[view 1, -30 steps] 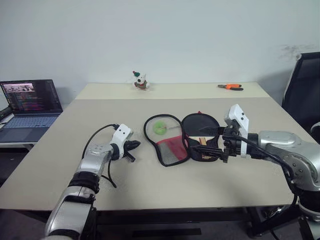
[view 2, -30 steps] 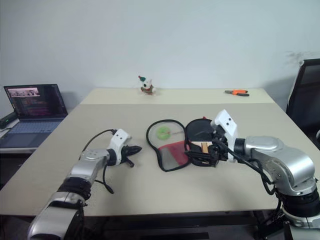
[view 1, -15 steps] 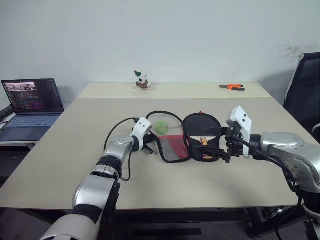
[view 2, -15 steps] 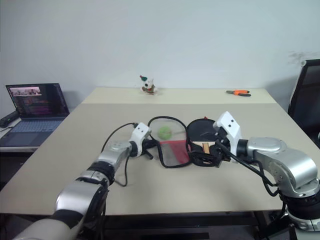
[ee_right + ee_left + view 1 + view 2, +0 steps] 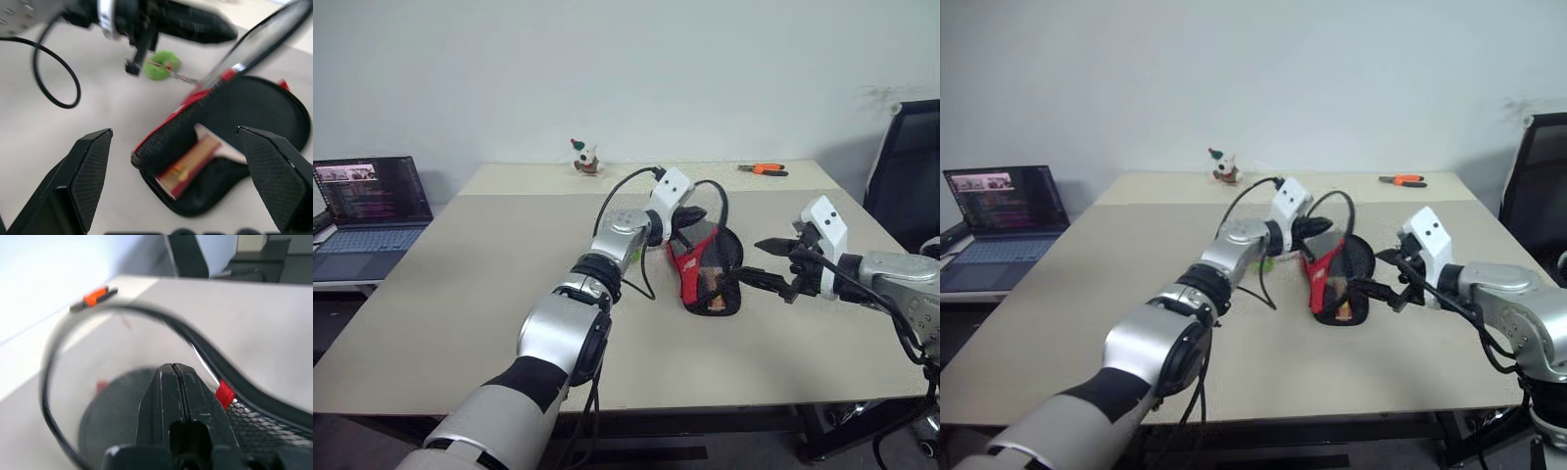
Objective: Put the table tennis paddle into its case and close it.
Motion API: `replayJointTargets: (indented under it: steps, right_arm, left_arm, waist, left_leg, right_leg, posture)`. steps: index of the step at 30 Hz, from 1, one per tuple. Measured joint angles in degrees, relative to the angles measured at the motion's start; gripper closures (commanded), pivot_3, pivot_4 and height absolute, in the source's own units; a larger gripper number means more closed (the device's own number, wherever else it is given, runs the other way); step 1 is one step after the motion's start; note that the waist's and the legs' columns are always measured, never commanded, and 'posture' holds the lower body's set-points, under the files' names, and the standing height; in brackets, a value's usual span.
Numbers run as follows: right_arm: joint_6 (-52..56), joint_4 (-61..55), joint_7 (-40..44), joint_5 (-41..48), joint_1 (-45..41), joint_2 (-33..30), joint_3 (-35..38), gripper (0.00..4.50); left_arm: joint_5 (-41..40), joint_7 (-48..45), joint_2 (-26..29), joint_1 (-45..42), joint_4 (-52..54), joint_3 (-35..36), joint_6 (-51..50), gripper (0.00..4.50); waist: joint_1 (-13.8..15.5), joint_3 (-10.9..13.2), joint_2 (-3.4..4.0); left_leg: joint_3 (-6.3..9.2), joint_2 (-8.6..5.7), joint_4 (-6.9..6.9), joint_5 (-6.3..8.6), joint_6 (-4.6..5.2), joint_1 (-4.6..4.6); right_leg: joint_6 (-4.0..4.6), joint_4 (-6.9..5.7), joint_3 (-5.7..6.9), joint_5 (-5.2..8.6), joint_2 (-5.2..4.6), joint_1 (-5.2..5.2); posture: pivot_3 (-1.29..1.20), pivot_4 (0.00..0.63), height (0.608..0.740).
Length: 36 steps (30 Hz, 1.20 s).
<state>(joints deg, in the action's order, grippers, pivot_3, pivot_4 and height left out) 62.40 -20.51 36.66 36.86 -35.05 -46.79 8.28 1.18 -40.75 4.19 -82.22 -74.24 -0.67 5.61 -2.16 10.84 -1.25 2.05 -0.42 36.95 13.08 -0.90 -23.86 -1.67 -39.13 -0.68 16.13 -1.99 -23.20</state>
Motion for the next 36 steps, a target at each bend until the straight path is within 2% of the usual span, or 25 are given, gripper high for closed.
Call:
replayJointTargets:
  steps: [4, 10, 12, 16, 20, 24, 29, 36]
  right_arm:
    - [-0.8, 5.7, -2.3, -2.9, -2.6, 1.7, -1.6, 0.0]
    - [-7.2, 23.5, -5.6, -11.1, -8.3, 8.7, -7.3, 0.0]
    - [-10.0, 30.0, -6.2, -13.7, -10.0, 10.7, -8.3, 0.0]
    - [-17.3, 45.2, -7.6, -18.7, -14.9, 15.5, -9.5, 0.0]
    - [-24.4, 57.8, -8.1, -22.9, -17.4, 18.3, -9.9, 0.0]
    - [-28.7, 65.8, -7.4, -25.2, -19.3, 19.4, -10.1, 0.0]
    - [-30.8, 71.1, -4.7, -26.8, -21.8, 20.3, -9.9, 0.0]
    - [-30.6, 76.9, -1.3, -28.4, -25.3, 22.8, -9.5, 0.0]
  left_arm:
    - [0.0, -2.4, 1.1, 0.5, -0.1, 0.6, 0.7, 4.49]
    - [-2.6, -12.3, 8.5, 9.3, 5.8, 2.5, 1.7, 4.49]
    - [-4.3, -16.8, 10.7, 13.9, 10.6, 2.9, 0.0, 4.49]
    - [-8.5, -24.2, 16.2, 26.6, 29.3, 3.1, -8.7, 4.49]
    - [-11.4, -23.4, 20.2, 34.9, 45.3, 3.5, -17.6, 4.49]
    - [-13.9, -20.7, 22.1, 39.1, 55.4, 4.4, -23.2, 4.49]
    - [-15.6, -17.6, 23.0, 41.6, 60.6, 4.5, -26.7, 4.49]
    - [-16.8, -15.8, 23.3, 42.0, 62.4, 4.4, -27.9, 4.49]
  waist:
    - [0.0, 0.0, 0.01]
    - [-0.4, 0.0, 0.05]
    - [-0.2, 0.0, 0.05]
    - [-0.4, 0.0, 0.05]
    - [0.2, 0.0, 0.05]
    - [0.5, 0.0, 0.05]
    - [0.3, 0.0, 0.05]
    - [-0.6, -0.1, 0.01]
  left_leg:
    - [-0.04, 0.02, 0.02, -0.01, -0.01, 0.04]
    - [-0.29, 0.09, 0.04, -0.02, -0.02, 0.04]
    - [-0.34, 0.09, 0.03, -0.03, -0.03, -0.05]
    - [-0.36, 0.12, 0.05, -0.09, -0.14, -0.05]
    - [-0.36, 0.11, 0.09, -0.03, -0.04, -0.04]
    - [-0.34, 0.08, 0.14, -0.03, -0.04, -0.01]
    - [-0.36, 0.11, 0.15, -0.03, -0.03, 0.07]
    - [-0.42, 0.14, 0.13, -0.02, -0.03, 0.21]
  right_leg:
    - [0.01, -0.07, -0.03, 0.0, 0.04, -0.01]
    - [0.02, -0.26, -0.24, -0.01, -0.01, -0.19]
    - [0.02, -0.26, -0.23, -0.01, -0.03, -0.26]
    - [0.02, -0.29, -0.31, -0.01, -0.05, -0.31]
    - [0.02, -0.36, -0.33, -0.01, -0.08, -0.3]
    - [0.01, -0.42, -0.3, -0.01, -0.13, -0.24]
    - [0.02, -0.47, -0.32, -0.02, -0.09, -0.22]
    - [0.03, -0.53, -0.38, -0.02, -0.07, -0.15]
  posture:
    - [0.0, 0.15, 0.74]
    - [0.0, 0.15, 0.74]
    - [0.0, 0.15, 0.74]
    - [0.0, 0.15, 0.74]
    - [0.0, 0.15, 0.74]
    - [0.0, 0.15, 0.74]
    - [0.0, 0.15, 0.74]
    - [0.0, 0.15, 0.74]
